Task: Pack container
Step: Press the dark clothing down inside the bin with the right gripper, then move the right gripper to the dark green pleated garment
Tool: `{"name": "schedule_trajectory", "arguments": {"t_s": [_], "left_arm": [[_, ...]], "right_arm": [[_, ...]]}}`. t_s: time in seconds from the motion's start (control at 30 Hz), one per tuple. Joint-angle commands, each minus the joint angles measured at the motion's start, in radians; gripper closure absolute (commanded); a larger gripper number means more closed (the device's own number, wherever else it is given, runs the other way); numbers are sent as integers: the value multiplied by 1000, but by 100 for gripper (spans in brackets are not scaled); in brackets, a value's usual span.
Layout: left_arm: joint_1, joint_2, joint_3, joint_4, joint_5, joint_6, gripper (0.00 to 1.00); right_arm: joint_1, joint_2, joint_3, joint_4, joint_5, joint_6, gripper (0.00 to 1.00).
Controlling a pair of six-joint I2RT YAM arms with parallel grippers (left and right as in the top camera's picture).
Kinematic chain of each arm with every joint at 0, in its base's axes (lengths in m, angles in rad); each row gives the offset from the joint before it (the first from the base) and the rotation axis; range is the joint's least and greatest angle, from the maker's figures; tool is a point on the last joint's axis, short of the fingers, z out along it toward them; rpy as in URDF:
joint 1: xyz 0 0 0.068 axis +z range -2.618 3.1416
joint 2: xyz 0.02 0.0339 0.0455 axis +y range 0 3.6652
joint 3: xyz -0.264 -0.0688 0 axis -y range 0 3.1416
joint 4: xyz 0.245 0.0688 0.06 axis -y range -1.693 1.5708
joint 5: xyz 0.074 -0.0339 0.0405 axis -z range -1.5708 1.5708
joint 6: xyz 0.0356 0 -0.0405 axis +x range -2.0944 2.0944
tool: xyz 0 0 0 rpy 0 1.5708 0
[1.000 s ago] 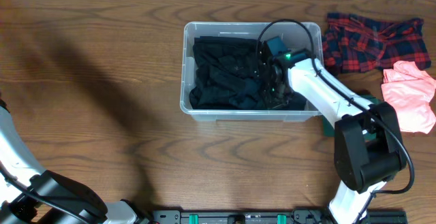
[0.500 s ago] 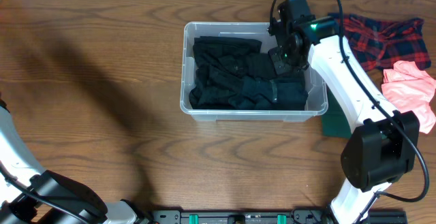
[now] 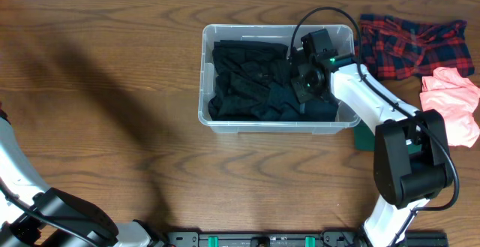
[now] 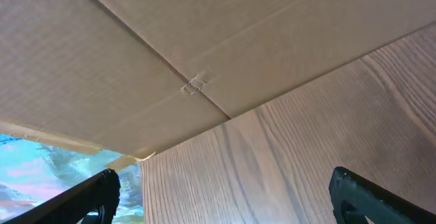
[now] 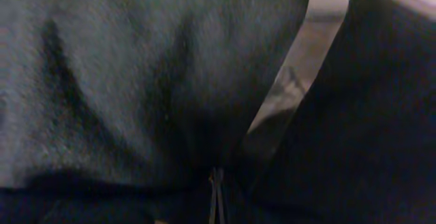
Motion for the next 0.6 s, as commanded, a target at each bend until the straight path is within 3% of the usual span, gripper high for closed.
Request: {"name": "schedule_trajectory", "arguments": {"t_s": [0.0, 0.17, 0.33, 0.57], "left_arm": [[3, -11, -12, 0, -15, -6, 2], [3, -11, -12, 0, -15, -6, 2], [3, -11, -12, 0, -15, -6, 2], [3, -11, -12, 0, -15, -6, 2]], "right_arm": [[-6, 13, 17, 13, -4, -32, 99], [-7, -27, 203, -84, -3, -31, 99], [-34, -65, 452, -283, 106, -31, 99], [-180, -113, 623, -556, 220, 40, 99]]}}
